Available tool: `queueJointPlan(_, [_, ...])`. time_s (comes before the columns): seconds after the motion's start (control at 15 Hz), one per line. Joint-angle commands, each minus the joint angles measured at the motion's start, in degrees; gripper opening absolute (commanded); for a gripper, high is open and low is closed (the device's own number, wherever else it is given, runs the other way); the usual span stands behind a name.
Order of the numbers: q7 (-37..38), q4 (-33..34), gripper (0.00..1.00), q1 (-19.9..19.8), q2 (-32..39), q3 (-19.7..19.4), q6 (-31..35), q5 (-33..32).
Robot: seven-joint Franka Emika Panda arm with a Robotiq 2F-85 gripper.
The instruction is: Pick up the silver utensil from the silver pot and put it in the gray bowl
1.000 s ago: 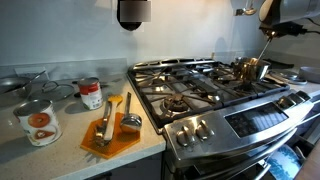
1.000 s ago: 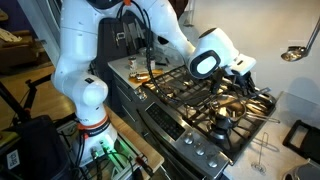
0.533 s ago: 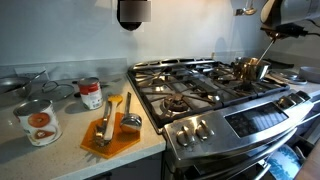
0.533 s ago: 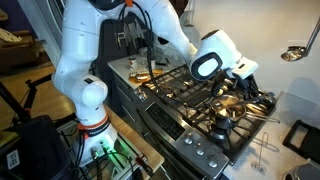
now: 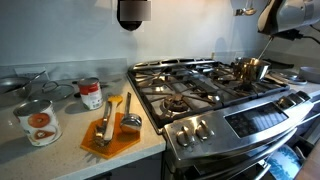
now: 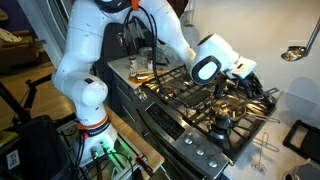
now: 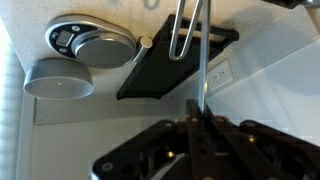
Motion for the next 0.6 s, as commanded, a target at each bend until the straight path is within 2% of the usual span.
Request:
queueJointPlan(0.0, [1.01, 0.09, 0.01, 2.34, 4.08, -2.89, 4.10, 1.34])
queueJointPlan(0.2, [0.67, -0.93, 0.01, 5.69, 5.92, -6.46, 7.05, 2.17])
queueJointPlan(0.53, [-0.85, -5.27, 0.01, 16.02, 7.17, -16.15, 12.52, 4.06])
